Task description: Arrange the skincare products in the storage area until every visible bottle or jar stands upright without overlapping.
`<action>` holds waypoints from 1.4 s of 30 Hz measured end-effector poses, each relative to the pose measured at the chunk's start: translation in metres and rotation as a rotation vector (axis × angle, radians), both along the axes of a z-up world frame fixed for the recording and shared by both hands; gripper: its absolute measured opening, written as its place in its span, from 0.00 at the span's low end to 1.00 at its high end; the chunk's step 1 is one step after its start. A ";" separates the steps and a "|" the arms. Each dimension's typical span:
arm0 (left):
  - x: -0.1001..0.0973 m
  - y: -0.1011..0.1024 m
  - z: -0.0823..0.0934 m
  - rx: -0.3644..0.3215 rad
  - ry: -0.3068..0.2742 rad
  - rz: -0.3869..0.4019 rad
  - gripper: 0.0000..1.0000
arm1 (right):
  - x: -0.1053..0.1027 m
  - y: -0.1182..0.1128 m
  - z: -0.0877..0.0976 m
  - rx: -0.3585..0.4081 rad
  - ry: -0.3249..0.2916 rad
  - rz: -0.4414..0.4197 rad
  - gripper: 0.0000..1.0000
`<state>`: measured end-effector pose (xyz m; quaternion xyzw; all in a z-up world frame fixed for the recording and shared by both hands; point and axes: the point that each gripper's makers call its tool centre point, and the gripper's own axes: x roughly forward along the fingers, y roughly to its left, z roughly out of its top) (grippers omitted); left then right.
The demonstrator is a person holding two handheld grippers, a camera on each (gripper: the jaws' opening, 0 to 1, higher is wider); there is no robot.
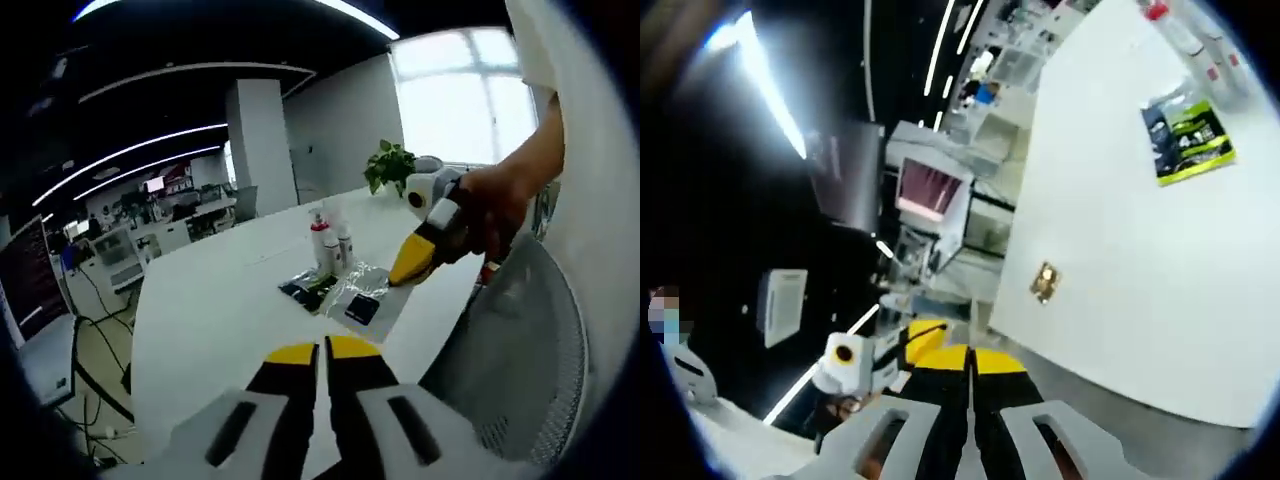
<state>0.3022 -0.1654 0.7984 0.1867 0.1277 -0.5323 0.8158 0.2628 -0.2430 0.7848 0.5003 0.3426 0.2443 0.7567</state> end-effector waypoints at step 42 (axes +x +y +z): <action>0.019 0.014 -0.077 0.307 0.025 0.149 0.00 | 0.111 -0.064 -0.060 -0.320 0.078 -0.215 0.00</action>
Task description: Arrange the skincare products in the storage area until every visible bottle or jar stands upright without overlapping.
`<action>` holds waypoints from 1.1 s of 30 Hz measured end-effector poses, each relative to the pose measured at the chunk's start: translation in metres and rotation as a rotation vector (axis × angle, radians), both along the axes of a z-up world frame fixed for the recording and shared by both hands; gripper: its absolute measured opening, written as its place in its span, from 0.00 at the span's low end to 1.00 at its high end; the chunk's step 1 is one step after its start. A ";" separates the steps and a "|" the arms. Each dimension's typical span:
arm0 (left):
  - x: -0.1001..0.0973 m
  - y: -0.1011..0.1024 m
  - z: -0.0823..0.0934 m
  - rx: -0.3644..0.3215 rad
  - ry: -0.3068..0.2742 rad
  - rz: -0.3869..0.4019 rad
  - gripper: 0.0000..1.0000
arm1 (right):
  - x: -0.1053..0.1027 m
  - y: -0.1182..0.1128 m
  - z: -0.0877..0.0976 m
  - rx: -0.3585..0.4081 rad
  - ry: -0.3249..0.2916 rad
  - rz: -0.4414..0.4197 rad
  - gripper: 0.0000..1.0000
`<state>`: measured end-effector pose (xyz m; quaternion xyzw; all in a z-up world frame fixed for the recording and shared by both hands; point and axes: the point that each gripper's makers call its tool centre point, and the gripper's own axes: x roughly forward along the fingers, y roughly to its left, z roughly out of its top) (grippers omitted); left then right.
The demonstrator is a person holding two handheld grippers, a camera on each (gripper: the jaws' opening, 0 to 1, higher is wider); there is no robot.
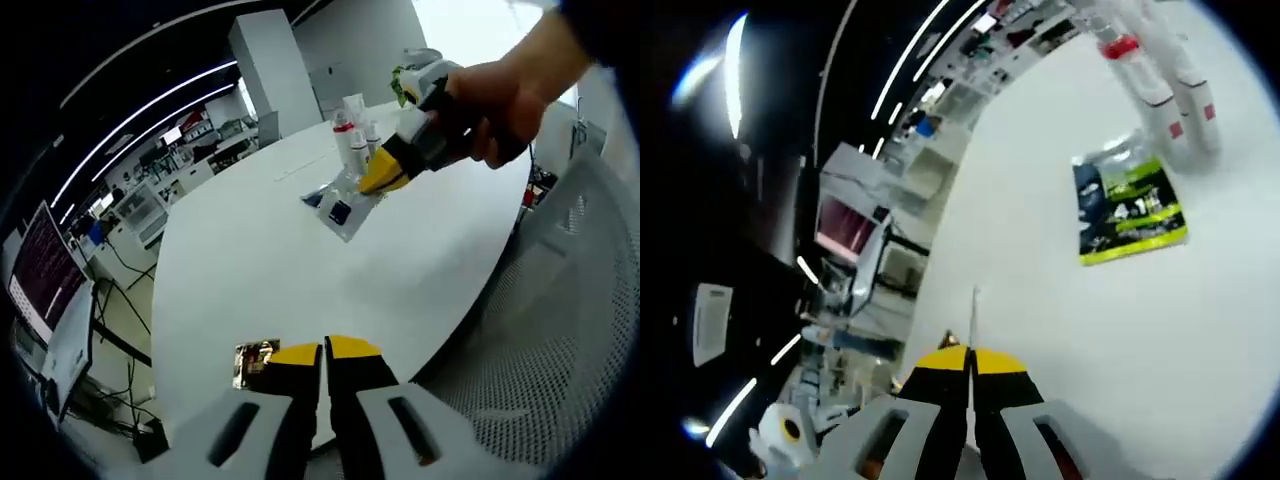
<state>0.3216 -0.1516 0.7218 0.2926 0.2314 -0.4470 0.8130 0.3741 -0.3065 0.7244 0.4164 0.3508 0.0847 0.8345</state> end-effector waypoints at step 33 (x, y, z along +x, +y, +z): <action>-0.004 0.007 -0.015 0.045 0.043 0.001 0.00 | 0.121 -0.075 -0.090 -0.526 0.341 0.212 0.00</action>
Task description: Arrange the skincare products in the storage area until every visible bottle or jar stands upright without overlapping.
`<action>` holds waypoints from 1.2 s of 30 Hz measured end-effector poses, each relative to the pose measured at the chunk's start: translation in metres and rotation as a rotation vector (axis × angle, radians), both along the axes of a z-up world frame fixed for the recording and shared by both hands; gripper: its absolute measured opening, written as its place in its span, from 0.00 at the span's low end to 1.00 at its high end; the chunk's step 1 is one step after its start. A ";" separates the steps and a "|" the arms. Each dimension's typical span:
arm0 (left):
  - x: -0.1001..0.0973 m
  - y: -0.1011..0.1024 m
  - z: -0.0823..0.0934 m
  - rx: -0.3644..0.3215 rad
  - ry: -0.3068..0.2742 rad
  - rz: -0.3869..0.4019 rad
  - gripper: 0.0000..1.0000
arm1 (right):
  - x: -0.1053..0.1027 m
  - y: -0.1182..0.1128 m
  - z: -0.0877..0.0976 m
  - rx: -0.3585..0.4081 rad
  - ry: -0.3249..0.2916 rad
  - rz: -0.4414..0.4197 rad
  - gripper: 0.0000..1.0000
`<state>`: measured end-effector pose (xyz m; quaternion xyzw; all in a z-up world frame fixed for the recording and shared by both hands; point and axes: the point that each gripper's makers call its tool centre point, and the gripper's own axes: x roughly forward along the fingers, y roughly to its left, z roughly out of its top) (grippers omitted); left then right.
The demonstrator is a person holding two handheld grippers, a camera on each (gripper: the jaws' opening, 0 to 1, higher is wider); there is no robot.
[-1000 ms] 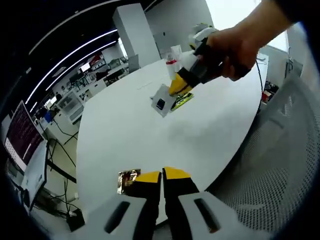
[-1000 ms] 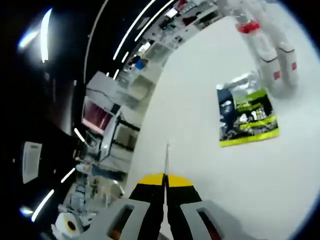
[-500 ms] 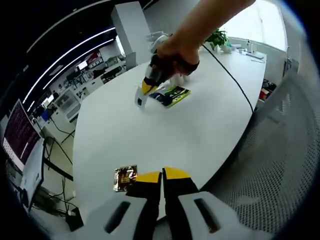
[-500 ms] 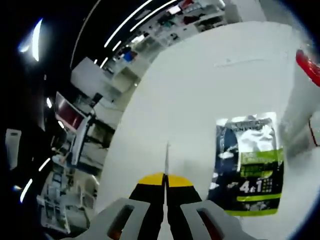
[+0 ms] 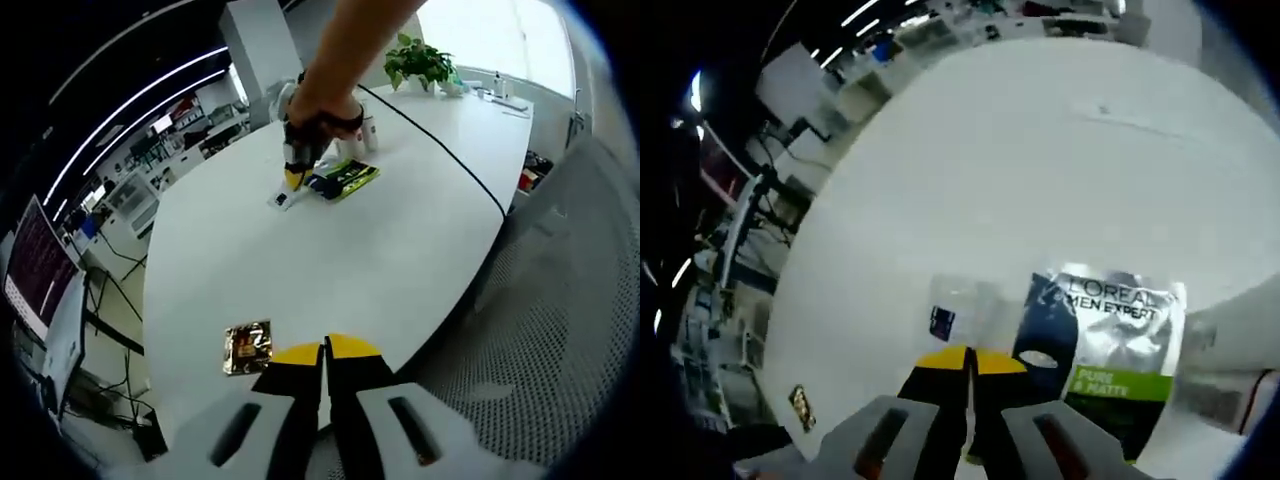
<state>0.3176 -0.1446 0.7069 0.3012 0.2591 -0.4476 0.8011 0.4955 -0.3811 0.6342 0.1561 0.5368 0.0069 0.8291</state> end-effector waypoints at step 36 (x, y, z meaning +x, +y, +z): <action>0.000 0.003 -0.004 0.014 0.007 0.006 0.00 | 0.048 0.036 0.013 -0.349 -0.135 0.773 0.16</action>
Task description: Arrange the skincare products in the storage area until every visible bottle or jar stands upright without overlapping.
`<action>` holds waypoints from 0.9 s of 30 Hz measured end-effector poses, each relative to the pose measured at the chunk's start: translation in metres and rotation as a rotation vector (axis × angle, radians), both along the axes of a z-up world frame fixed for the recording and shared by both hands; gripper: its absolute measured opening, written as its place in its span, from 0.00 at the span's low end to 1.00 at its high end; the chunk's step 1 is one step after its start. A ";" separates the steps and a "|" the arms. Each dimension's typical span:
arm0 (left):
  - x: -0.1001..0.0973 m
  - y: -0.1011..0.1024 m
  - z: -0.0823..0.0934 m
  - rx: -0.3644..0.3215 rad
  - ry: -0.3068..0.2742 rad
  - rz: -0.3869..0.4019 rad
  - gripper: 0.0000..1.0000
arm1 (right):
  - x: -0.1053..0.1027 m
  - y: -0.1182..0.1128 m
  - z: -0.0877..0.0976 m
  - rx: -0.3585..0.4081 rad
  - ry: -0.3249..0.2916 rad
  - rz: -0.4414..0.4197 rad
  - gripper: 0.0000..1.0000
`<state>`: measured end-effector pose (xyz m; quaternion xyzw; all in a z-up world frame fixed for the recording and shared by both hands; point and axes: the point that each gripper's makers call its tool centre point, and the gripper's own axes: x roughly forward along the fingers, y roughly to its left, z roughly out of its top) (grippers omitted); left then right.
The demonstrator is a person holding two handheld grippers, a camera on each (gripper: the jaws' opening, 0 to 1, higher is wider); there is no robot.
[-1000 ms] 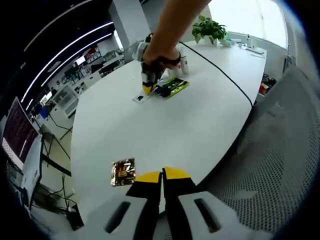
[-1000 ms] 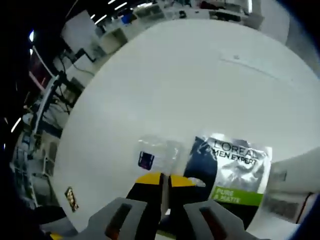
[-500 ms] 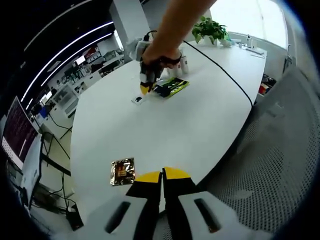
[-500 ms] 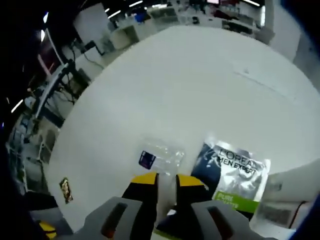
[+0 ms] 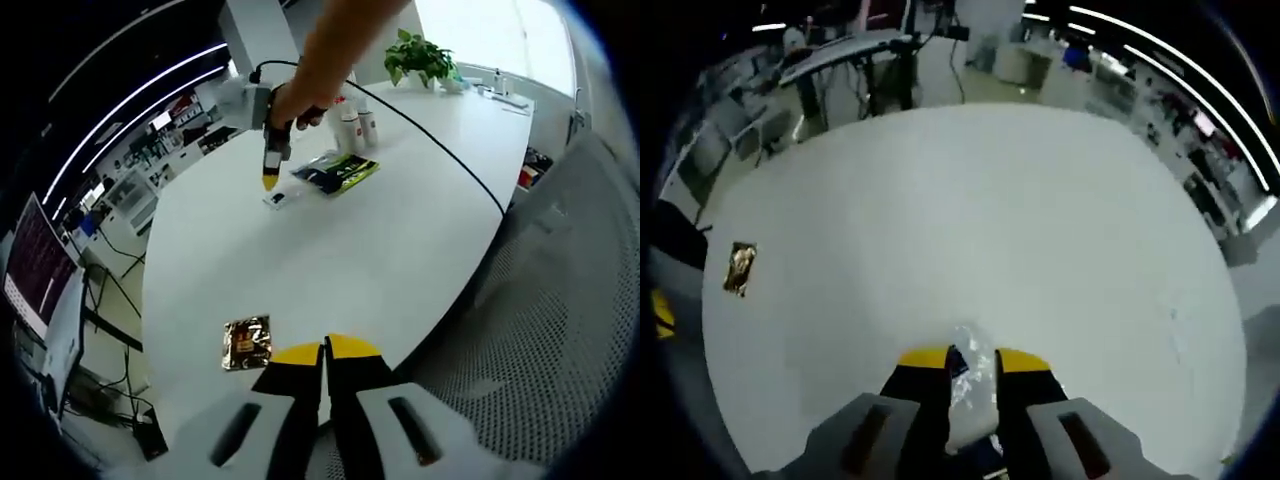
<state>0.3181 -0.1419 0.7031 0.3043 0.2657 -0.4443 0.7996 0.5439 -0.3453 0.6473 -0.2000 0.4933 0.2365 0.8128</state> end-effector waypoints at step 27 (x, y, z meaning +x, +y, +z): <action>-0.001 0.004 -0.005 0.033 0.012 0.006 0.00 | -0.007 -0.022 -0.019 -0.039 0.174 -0.100 0.17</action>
